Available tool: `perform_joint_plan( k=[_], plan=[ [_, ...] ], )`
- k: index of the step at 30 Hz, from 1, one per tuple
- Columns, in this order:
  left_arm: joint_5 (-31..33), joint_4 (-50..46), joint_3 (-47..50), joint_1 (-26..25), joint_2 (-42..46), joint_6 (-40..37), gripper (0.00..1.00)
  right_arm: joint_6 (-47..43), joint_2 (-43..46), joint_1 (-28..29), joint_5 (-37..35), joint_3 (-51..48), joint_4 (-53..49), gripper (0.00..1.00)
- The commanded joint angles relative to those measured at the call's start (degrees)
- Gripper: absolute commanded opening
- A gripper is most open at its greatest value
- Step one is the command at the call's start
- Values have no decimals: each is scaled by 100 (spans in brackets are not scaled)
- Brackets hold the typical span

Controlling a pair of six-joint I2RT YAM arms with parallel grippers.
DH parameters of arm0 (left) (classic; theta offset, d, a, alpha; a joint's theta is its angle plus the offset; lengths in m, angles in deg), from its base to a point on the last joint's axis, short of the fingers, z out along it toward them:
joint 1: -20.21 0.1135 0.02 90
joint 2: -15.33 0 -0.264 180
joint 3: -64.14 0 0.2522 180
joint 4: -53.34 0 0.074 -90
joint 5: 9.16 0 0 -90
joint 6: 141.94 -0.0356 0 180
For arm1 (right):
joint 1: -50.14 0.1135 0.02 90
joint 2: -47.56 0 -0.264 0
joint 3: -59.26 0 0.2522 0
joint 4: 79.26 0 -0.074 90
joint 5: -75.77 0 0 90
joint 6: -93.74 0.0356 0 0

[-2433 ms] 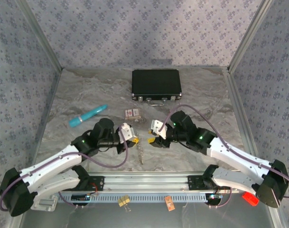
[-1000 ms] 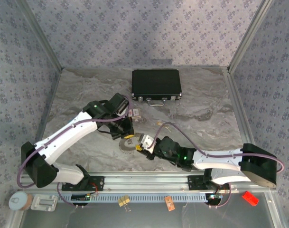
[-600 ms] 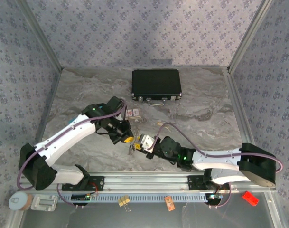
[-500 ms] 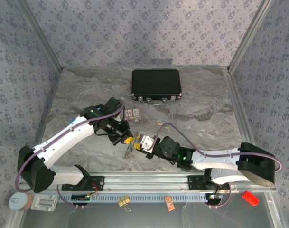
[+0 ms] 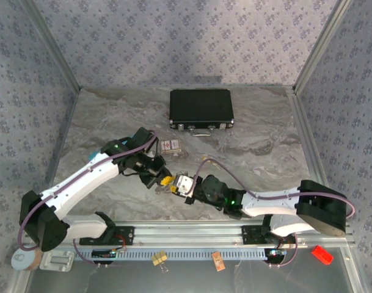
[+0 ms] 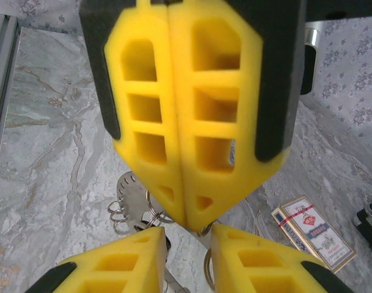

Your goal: Put the keys on the keyring

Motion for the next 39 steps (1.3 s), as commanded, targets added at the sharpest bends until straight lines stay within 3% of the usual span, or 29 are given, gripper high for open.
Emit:
perform_joint_plan(
  k=[1,5,13,14,15,17,18,20,23,26,29,31,34,36,39],
  plan=[
    [-183,76,31,29,177,358,0,-112,-88,-17,57,205,272,25],
    [-200,102,42,32,199,421,0,-118,-173,-25,50,242,321,20],
    [-131,345,281,27,456,738,0,-57,-267,-52,-46,288,406,0],
    [-50,402,330,39,528,744,8,-39,-257,-59,-41,284,398,0],
    [96,426,350,84,598,655,25,-25,-229,-68,-33,268,375,0],
    [595,315,266,264,773,241,50,20,-146,-91,8,215,291,0],
    [965,263,183,395,880,-127,59,51,-75,-119,44,175,225,0],
    [1702,446,95,585,1101,-942,68,135,43,-215,228,120,52,0],
    [2822,1131,249,626,1421,-2620,69,246,219,-442,761,109,-298,0],
    [3261,2188,772,630,1778,-4458,66,311,391,-662,1192,145,-601,0],
    [2896,3418,1483,630,2191,-6316,64,401,553,-950,1745,233,-931,0],
    [2188,4093,2028,624,2474,-7601,63,481,654,-1195,2186,294,-1131,0],
    [1236,4370,2496,623,2774,-9082,60,541,760,-1495,2679,411,-1444,0],
    [744,4400,2680,612,2851,-9772,56,484,818,-1619,2946,517,-1710,0],
    [187,4680,2934,573,2824,-10146,51,345,925,-1736,3302,659,-2113,0]
  ],
)
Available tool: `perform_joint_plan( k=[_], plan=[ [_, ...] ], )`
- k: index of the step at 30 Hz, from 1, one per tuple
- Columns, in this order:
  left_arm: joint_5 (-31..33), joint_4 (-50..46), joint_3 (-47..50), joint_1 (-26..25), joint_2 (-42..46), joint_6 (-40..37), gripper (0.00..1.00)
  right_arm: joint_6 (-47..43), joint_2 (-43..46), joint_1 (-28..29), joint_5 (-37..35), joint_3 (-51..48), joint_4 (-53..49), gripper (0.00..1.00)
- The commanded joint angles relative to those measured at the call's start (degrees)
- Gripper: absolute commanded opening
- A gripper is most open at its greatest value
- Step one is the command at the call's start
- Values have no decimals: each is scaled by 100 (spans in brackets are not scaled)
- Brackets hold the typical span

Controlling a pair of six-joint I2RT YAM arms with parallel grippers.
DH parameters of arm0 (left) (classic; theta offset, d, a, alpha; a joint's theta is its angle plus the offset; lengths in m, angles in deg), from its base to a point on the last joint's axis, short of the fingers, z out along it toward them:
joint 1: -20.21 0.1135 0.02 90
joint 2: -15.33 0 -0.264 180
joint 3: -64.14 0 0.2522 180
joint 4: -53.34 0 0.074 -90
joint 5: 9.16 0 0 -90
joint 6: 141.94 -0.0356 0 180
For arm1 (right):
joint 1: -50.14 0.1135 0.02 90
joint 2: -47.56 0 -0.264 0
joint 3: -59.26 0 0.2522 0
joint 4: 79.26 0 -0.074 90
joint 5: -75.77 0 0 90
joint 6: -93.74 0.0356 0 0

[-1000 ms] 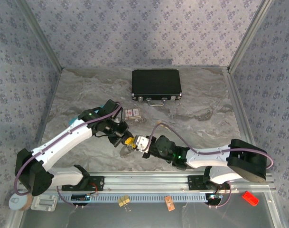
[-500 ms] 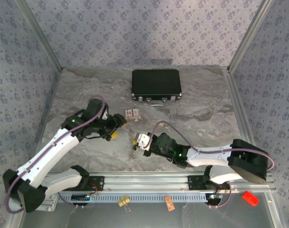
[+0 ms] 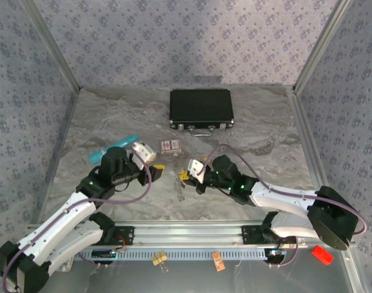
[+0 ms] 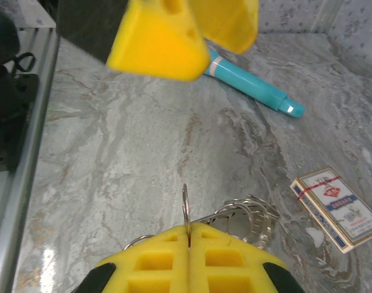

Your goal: Put the keys on the keyring

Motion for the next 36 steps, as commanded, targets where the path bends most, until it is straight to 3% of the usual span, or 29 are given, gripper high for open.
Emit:
perform_joint_plan(
  k=[1,10,23,26,31,33,34,36],
  plan=[
    [-1149,746,179,-89,13,-1520,50,-70,233,-93,806,340,-502,0],
    [-1872,652,220,-600,-613,-2049,44,-344,475,-239,1165,623,-1118,0],
    [-1966,1014,288,-727,-797,-1996,27,-306,565,-244,1271,699,-1221,0],
    [-1950,1105,296,-743,-821,-1954,21,-275,548,-223,1296,699,-1153,0],
    [-1799,1213,296,-770,-848,-1928,2,-235,521,-198,1324,685,-1142,0],
    [-1697,1158,266,-791,-827,-1974,0,-359,536,-162,1140,701,-1380,0],
    [-1609,1108,246,-805,-809,-2005,0,-467,543,-147,942,729,-1582,5],
    [-1483,957,172,-841,-795,-2100,0,-754,523,-85,621,853,-2057,24]
  ],
)
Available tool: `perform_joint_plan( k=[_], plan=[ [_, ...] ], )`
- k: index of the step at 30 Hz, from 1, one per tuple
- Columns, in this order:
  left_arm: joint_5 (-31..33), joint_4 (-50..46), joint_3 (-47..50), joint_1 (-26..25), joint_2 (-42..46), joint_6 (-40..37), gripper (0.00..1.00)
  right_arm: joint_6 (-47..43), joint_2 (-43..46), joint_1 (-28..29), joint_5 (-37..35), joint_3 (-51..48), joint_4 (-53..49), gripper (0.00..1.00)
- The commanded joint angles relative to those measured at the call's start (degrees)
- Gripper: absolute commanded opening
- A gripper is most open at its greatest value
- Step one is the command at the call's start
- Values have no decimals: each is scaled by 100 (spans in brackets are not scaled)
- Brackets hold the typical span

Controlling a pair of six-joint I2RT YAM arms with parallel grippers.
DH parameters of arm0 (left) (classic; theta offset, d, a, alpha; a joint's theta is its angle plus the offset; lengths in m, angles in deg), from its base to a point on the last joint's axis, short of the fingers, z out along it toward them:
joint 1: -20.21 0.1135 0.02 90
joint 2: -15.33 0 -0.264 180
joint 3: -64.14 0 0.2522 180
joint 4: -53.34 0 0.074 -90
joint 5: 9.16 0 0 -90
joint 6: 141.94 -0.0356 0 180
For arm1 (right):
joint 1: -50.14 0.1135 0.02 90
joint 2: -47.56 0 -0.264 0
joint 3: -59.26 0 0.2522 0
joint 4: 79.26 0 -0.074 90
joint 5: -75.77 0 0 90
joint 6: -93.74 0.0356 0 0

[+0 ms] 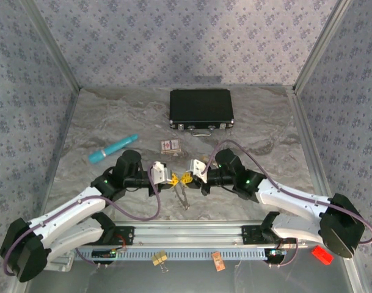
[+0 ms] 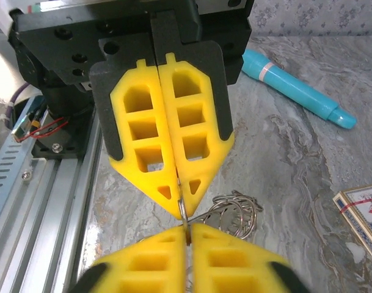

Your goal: Put the keys on the keyring

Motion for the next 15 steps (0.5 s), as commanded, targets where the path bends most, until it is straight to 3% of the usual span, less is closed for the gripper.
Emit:
perform_joint_plan(
  k=[1,8,15],
  plan=[
    [168,-107,-184,-76,31,-236,0,-515,63,130,-476,396,-827,27],
    [477,-1177,-719,-219,-290,-550,0,-957,5,256,-919,646,-1474,29],
    [430,-1317,-908,-274,-532,-533,0,-967,-222,331,-759,681,-1313,28]
  ],
)
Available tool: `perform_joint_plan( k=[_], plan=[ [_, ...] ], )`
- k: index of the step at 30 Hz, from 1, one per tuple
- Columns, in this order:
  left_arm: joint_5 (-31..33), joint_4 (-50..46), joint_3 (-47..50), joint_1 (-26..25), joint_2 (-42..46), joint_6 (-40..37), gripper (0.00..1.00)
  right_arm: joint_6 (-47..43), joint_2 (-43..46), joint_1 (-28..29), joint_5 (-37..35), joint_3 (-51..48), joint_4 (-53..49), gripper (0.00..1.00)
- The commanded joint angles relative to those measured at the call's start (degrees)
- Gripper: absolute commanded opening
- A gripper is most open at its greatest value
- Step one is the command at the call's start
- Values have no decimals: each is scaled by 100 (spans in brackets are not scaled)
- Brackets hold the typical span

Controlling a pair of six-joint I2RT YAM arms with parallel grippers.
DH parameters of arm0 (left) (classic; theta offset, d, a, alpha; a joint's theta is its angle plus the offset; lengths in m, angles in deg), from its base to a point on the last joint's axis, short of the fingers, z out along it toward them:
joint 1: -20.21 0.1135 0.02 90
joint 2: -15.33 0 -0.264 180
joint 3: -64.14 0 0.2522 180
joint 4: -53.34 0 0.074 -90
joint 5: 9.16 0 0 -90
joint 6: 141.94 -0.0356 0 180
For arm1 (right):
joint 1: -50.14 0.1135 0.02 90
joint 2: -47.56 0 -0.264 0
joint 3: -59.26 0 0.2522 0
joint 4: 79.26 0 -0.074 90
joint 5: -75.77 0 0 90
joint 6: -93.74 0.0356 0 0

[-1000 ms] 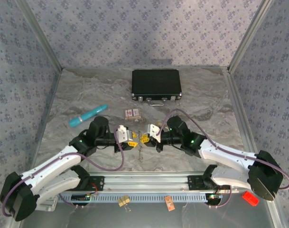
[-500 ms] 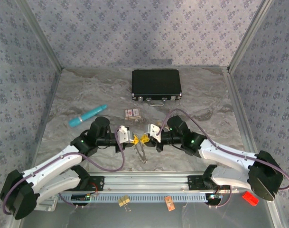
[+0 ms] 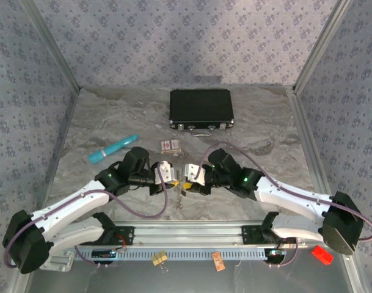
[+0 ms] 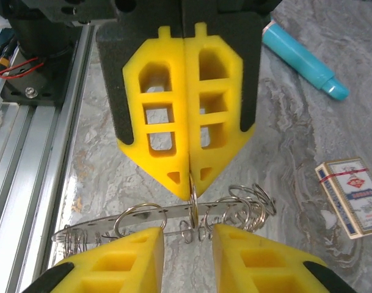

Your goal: Put the keys on the keyring

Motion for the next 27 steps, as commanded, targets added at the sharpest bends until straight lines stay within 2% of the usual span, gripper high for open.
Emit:
perform_joint_plan(
  k=[1,18,24,27],
  plan=[
    [-119,-170,-263,-45,-65,-131,0,-106,-108,61,-4,184,-41,28],
    [-353,-338,-334,-60,-115,-135,0,121,-422,89,237,113,606,17],
    [-360,-429,-369,-58,-143,-140,0,147,-398,83,202,88,631,20],
    [-370,-444,-380,-57,-165,-138,0,201,-364,70,244,43,750,18]
  ],
)
